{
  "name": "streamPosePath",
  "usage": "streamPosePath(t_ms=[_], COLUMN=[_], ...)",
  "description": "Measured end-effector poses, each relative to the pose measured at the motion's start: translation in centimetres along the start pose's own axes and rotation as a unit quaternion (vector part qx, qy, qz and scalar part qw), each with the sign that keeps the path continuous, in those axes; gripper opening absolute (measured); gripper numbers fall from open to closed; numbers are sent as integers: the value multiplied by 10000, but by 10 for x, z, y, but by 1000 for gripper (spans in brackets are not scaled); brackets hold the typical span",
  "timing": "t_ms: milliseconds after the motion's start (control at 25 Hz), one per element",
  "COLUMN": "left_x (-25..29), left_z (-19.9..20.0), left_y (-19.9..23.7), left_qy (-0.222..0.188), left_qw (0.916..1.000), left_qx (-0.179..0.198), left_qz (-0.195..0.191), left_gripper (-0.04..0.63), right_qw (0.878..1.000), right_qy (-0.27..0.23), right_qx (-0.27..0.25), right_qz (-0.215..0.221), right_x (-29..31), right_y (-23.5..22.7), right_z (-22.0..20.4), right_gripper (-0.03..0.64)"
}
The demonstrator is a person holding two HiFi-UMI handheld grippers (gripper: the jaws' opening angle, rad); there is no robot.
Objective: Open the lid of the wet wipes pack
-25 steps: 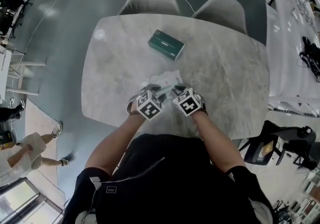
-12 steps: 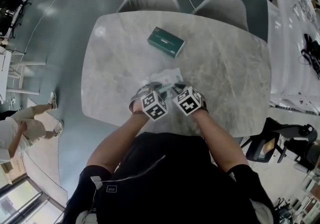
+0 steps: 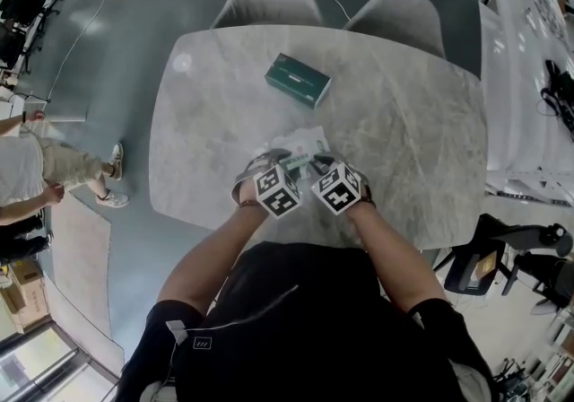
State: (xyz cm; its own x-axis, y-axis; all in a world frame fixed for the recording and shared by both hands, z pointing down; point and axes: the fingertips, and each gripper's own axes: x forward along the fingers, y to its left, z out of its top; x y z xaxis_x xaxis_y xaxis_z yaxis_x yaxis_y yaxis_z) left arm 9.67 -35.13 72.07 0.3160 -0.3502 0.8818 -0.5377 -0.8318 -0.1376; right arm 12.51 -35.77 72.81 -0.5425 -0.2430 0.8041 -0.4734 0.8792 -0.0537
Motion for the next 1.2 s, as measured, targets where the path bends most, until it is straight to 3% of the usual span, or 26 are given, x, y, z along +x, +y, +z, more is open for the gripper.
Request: streamPosePath(t_ms=[360,520,800,1200], left_x=[-9,-5,4,-13], left_z=[11,7,5,15], left_y=[7,-1,-5,1], left_qy=[-99,58,143,12], left_qw=[9997,9997,9994,9991], left_qx=[-227,-137,294,407], left_qz=[-26,-184,54,104], left_gripper=[164,178,195,181], right_qw=[9993,9994,9995,9997], right_qy=[6,-13,-50,-78], right_qx=[-370,-331,-310,-187], right_qz=[-72,-35,-68,-96], right_x=[-1,-3,-2,-4], right_y=[3,4,3,2], right_z=[-2,-2,-4,-3], right_gripper=[69,69,69,67])
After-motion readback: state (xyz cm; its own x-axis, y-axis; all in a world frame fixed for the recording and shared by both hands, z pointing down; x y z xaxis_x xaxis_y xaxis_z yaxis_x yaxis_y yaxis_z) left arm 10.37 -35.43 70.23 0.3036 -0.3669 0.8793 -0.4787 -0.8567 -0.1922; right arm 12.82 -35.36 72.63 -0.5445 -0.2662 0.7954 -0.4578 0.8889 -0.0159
